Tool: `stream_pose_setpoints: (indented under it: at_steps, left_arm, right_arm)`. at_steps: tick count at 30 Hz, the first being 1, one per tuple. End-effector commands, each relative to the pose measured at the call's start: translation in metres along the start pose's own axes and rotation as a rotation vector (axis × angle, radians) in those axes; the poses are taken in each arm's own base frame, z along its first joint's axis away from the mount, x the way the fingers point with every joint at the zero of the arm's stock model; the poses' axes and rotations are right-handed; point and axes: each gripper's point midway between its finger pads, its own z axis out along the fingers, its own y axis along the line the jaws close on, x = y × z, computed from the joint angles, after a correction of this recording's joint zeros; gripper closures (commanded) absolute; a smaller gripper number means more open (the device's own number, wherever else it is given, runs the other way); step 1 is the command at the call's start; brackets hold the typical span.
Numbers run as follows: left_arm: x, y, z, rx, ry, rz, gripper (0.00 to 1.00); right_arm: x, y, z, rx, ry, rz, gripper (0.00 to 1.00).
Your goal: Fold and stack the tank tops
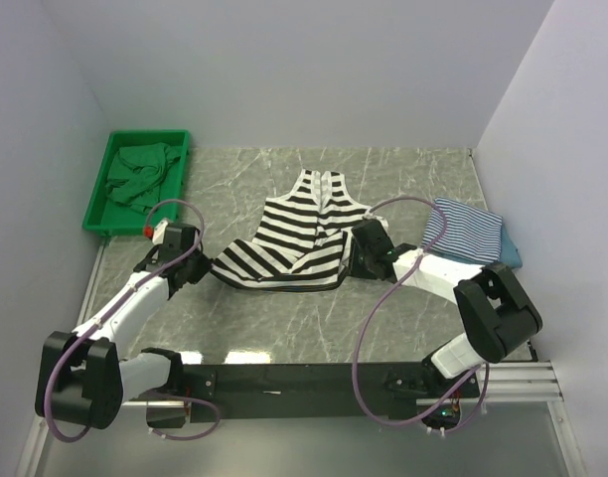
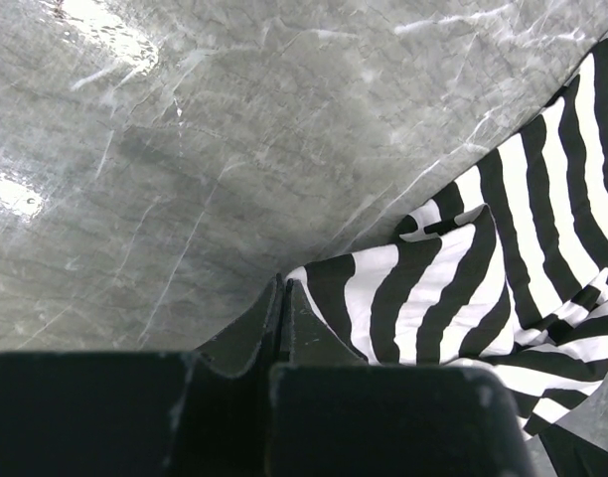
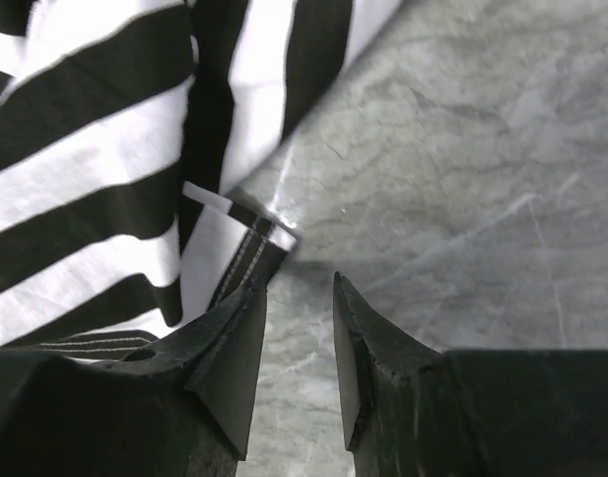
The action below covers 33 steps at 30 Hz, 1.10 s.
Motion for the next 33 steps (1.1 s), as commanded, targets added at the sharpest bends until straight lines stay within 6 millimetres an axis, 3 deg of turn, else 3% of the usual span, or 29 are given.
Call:
stream_pose_setpoints:
  at_steps: [1, 8, 19, 23, 24, 26, 30, 31, 33]
  left_arm:
    - [-0.008, -0.011, -0.001, 0.039, -0.016, 0.003, 0.99]
    - [-0.008, -0.015, -0.001, 0.056, -0.011, 0.003, 1.00]
    - [-0.006, -0.017, -0.001, 0.069, 0.000, 0.007, 0.99]
    - [-0.006, -0.017, -0.003, 0.071, 0.000, 0.009, 0.99]
    - [-0.006, -0.019, -0.005, 0.082, 0.000, 0.009, 1.00]
    - [-0.007, -0.021, -0.010, 0.092, 0.002, 0.015, 1.00]
    - [-0.017, -0.031, -0.038, 0.153, -0.030, 0.019, 0.99]
    - [-0.019, -0.034, -0.046, 0.169, -0.038, 0.021, 1.00]
    - [-0.024, -0.038, -0.070, 0.221, -0.060, 0.024, 0.99]
  right_arm:
    - [-0.028, 0.018, -0.002, -0.056, -0.091, -0.020, 0.59]
    - [-0.033, 0.025, 0.007, -0.030, -0.078, -0.060, 0.59]
    - [0.006, 0.019, 0.023, 0.012, 0.030, -0.072, 0.63]
    - [0.024, 0.015, 0.018, 0.020, 0.065, -0.031, 0.83]
    - [0.032, 0.008, 0.014, 0.046, 0.087, -0.027, 0.96]
    - [0.026, 0.008, 0.001, 0.043, 0.063, 0.008, 1.00]
    - [0.010, 0.001, -0.048, 0.039, -0.010, 0.076, 1.00]
    - [-0.006, 0.008, -0.075, -0.020, -0.084, 0.111, 1.00]
    - [-0.013, 0.005, -0.107, -0.052, -0.128, 0.142, 1.00]
